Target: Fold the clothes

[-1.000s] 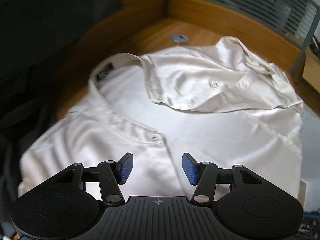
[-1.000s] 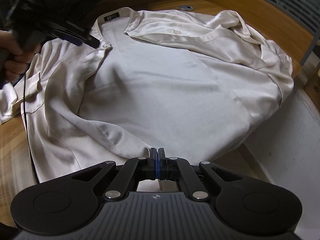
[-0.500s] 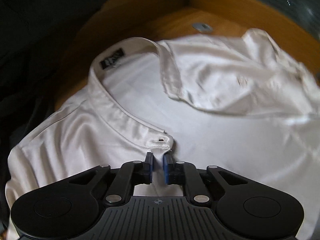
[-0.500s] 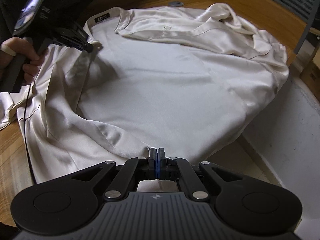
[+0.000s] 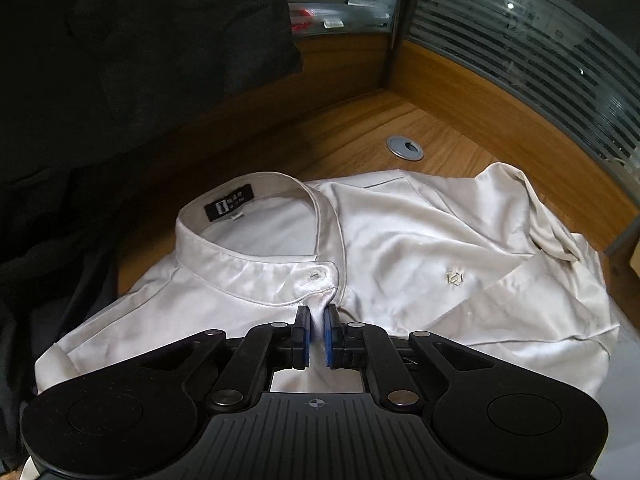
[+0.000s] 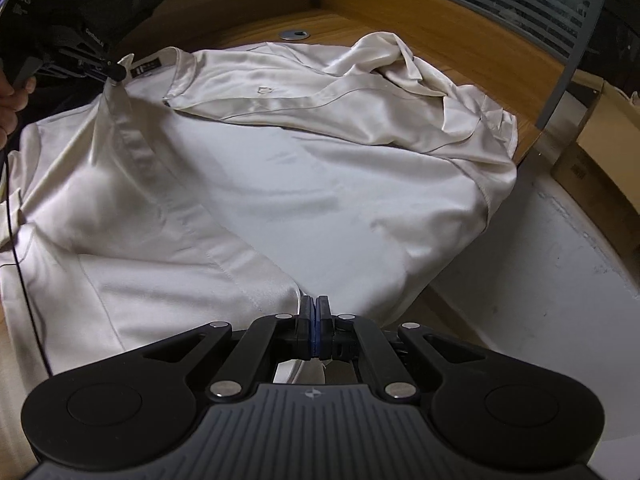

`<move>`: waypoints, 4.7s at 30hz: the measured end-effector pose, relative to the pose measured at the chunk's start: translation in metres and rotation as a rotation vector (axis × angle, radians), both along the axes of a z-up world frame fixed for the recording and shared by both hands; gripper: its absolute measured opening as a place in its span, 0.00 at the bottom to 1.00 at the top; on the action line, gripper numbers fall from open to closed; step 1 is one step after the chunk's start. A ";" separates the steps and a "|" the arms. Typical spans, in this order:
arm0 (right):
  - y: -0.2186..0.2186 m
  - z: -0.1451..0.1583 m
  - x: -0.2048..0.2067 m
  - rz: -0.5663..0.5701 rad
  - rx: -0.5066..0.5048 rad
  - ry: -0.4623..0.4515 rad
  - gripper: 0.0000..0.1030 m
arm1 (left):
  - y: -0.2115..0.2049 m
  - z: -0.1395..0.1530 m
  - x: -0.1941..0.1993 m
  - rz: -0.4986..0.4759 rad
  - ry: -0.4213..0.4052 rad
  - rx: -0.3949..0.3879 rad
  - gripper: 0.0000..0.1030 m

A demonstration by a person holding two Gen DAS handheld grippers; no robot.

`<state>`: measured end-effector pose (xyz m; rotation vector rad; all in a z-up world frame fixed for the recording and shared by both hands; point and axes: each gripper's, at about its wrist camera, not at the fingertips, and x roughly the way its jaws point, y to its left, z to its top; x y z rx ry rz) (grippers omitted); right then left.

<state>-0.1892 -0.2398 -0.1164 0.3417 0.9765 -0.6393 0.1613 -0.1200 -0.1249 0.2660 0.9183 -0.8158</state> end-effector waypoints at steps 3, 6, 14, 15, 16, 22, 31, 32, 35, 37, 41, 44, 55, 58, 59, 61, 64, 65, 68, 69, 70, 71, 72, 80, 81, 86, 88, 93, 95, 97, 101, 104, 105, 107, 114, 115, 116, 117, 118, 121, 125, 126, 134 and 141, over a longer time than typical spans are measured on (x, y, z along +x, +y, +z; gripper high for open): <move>-0.006 -0.004 0.005 0.005 -0.006 0.011 0.00 | -0.008 -0.003 0.002 0.000 -0.001 0.003 0.09; -0.010 -0.009 0.008 0.003 -0.013 0.023 0.00 | -0.014 -0.008 0.003 0.004 -0.002 0.010 0.09; -0.007 -0.004 0.005 -0.006 -0.015 0.015 0.07 | -0.009 -0.011 -0.001 -0.049 0.011 0.053 0.31; -0.004 0.000 0.002 -0.014 -0.015 0.011 0.11 | -0.004 -0.007 -0.004 -0.067 0.002 0.060 0.38; -0.001 0.003 -0.002 -0.019 -0.010 0.006 0.13 | 0.001 -0.003 -0.007 -0.084 -0.007 0.066 0.38; 0.034 0.027 -0.038 -0.040 0.021 -0.027 0.17 | 0.048 0.021 -0.026 -0.211 -0.034 0.146 0.44; 0.114 0.037 -0.091 -0.061 0.060 -0.045 0.18 | 0.151 0.021 -0.070 -0.404 -0.123 0.274 0.49; 0.124 0.036 -0.095 -0.058 0.067 -0.049 0.18 | 0.161 0.018 -0.076 -0.424 -0.128 0.287 0.50; 0.153 0.029 -0.103 -0.037 0.092 -0.070 0.19 | 0.187 0.005 -0.092 -0.466 -0.132 0.331 0.54; 0.173 0.022 -0.105 -0.017 0.115 -0.079 0.21 | 0.199 -0.009 -0.100 -0.469 -0.147 0.367 0.53; 0.209 -0.001 -0.092 0.023 0.171 -0.079 0.25 | 0.209 -0.031 -0.103 -0.433 -0.167 0.400 0.53; 0.234 -0.018 -0.076 0.069 0.197 -0.085 0.26 | 0.212 -0.042 -0.103 -0.399 -0.181 0.404 0.53; 0.264 -0.071 -0.034 0.076 0.152 0.011 0.26 | 0.216 -0.063 -0.099 -0.386 -0.295 0.411 0.37; 0.262 -0.073 -0.038 0.049 0.143 0.023 0.02 | 0.216 -0.065 -0.098 -0.387 -0.322 0.416 0.12; 0.262 -0.070 -0.042 0.043 0.129 0.028 0.02 | 0.216 -0.065 -0.098 -0.381 -0.328 0.417 0.09; 0.262 -0.060 -0.050 0.032 0.088 0.034 0.01 | 0.219 -0.057 -0.099 -0.352 -0.342 0.399 0.06; 0.264 -0.031 -0.064 0.037 0.042 0.040 0.01 | 0.223 -0.037 -0.103 -0.336 -0.369 0.364 0.06; 0.266 -0.019 -0.069 0.045 0.031 0.039 0.01 | 0.224 -0.030 -0.103 -0.339 -0.376 0.360 0.05; 0.275 0.010 -0.081 0.075 0.017 0.042 0.01 | 0.230 -0.014 -0.104 -0.341 -0.398 0.363 0.05; 0.280 0.016 -0.084 0.089 0.024 0.048 0.01 | 0.234 -0.012 -0.102 -0.335 -0.402 0.372 0.05; 0.286 0.019 -0.086 0.099 0.038 0.059 0.01 | 0.237 -0.010 -0.099 -0.327 -0.405 0.383 0.04; 0.290 0.019 -0.087 0.105 0.055 0.065 0.01 | 0.240 -0.009 -0.097 -0.320 -0.408 0.393 0.04; 0.295 0.018 -0.089 0.110 0.073 0.066 0.01 | 0.245 -0.009 -0.091 -0.304 -0.400 0.405 0.04; 0.301 -0.008 -0.083 0.135 0.150 0.057 0.09 | 0.272 -0.018 -0.063 -0.226 -0.293 0.443 0.07; 0.298 -0.006 -0.083 0.139 0.143 0.054 0.13 | 0.272 -0.017 -0.064 -0.232 -0.293 0.437 0.11; 0.280 0.001 -0.096 0.122 0.107 0.041 0.20 | 0.264 -0.003 -0.077 -0.255 -0.282 0.379 0.17; 0.269 0.004 -0.100 0.108 0.093 0.040 0.21 | 0.257 0.002 -0.082 -0.259 -0.268 0.357 0.26; 0.235 0.016 -0.114 0.089 0.059 0.038 0.21 | 0.236 0.018 -0.096 -0.269 -0.214 0.310 0.41; 0.217 0.023 -0.120 0.082 0.047 0.029 0.22 | 0.225 0.023 -0.103 -0.262 -0.185 0.291 0.44; 0.196 0.030 -0.126 0.076 0.032 0.023 0.25 | 0.210 0.028 -0.108 -0.256 -0.162 0.273 0.49; 0.146 0.041 -0.137 0.074 -0.002 0.014 0.26 | 0.176 0.038 -0.115 -0.221 -0.116 0.233 0.57; 0.100 0.047 -0.144 0.082 -0.021 0.000 0.26 | 0.147 0.043 -0.119 -0.187 -0.109 0.214 0.59; 0.086 0.048 -0.145 0.085 -0.026 -0.004 0.27 | 0.138 0.045 -0.120 -0.176 -0.110 0.210 0.59; 0.052 0.049 -0.147 0.100 -0.036 -0.013 0.27 | 0.120 0.046 -0.121 -0.140 -0.105 0.207 0.59; -0.061 0.053 -0.138 0.140 -0.047 -0.016 0.27 | 0.070 0.048 -0.127 0.003 -0.038 0.191 0.61; -0.074 0.053 -0.134 0.140 -0.040 -0.022 0.27 | 0.064 0.047 -0.130 0.014 -0.035 0.193 0.62; -0.089 0.053 -0.130 0.142 -0.033 -0.027 0.27 | 0.057 0.047 -0.132 0.025 -0.028 0.197 0.62; -0.103 0.053 -0.126 0.144 -0.028 -0.033 0.27 | 0.051 0.045 -0.134 0.032 -0.016 0.198 0.62; -0.117 0.053 -0.120 0.147 -0.028 -0.036 0.27 | 0.045 0.044 -0.135 0.038 -0.004 0.196 0.63; -0.161 0.050 -0.099 0.147 -0.017 -0.049 0.27 | 0.027 0.039 -0.137 0.056 0.026 0.194 0.64; -0.216 0.041 -0.062 0.150 -0.006 -0.053 0.27 | 0.001 0.031 -0.133 0.090 0.059 0.181 0.64; -0.227 0.038 -0.052 0.157 -0.010 -0.046 0.27 | -0.004 0.030 -0.132 0.095 0.061 0.176 0.64; -0.303 0.007 0.027 0.326 -0.032 0.003 0.44 | -0.042 0.024 -0.127 0.187 0.098 0.191 0.64; -0.346 -0.030 0.066 0.584 0.011 0.068 0.54 | -0.072 0.027 -0.149 0.295 0.085 0.226 0.65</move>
